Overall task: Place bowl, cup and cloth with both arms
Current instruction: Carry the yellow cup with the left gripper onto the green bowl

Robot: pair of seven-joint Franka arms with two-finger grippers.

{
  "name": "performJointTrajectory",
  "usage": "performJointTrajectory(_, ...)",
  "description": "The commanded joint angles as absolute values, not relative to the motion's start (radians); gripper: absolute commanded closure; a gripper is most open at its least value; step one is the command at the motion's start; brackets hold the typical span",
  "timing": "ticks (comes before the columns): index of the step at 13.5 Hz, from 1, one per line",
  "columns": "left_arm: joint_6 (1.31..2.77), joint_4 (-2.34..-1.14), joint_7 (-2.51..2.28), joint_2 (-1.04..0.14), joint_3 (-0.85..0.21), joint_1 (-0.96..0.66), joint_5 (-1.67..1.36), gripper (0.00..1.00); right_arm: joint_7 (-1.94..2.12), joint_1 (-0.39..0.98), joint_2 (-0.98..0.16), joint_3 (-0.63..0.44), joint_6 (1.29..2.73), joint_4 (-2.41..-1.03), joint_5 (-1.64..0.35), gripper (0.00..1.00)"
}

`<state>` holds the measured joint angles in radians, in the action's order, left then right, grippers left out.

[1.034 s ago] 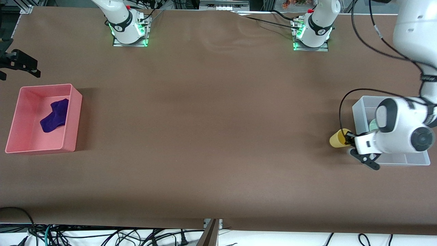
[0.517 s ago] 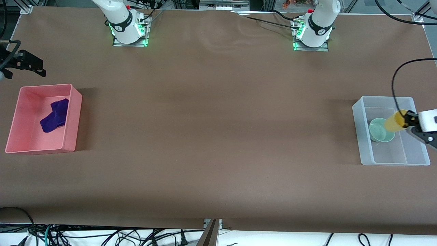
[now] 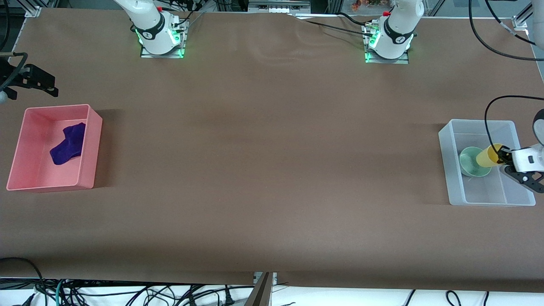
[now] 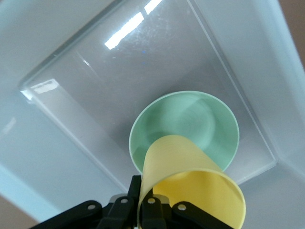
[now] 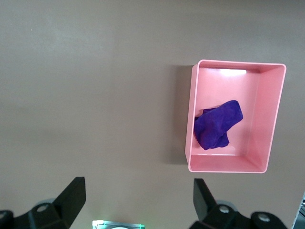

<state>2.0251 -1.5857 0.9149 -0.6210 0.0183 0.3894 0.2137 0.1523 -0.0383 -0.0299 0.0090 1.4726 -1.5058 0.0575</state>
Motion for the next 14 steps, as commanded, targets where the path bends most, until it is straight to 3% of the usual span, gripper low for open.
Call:
performJointTrajectory(1, 2.031, -1.592, 0.962, -0.614, 0.011, 0.407, 0.163, 0.1, 0.149, -0.049, -0.026, 0.021, 1.473, -1.5, 0.064, 0.0)
performJointTrajectory(2, 2.029, -1.586, 0.963, -0.611, 0.011, 0.403, 0.163, 0.0, 0.149, -0.049, -0.026, 0.021, 1.47, -1.5, 0.063, 0.0)
performJointTrajectory(8, 1.962, -1.572, 0.919, -0.451, -0.073, 0.396, 0.163, 0.0, 0.147, -0.043, -0.028, 0.023, 1.474, -1.5, 0.066, 0.0)
performJointTrajectory(10, 1.854, -1.543, 0.786, -0.394, -0.151, 0.396, 0.163, 0.0, 0.15, -0.041, -0.041, 0.025, 1.474, -1.499, 0.071, 0.0)
performJointTrajectory(14, 1.556, -1.344, 0.472, -0.382, -0.334, 0.394, 0.163, 0.0, 0.152, -0.043, -0.043, 0.025, 1.476, -1.499, 0.071, 0.0)
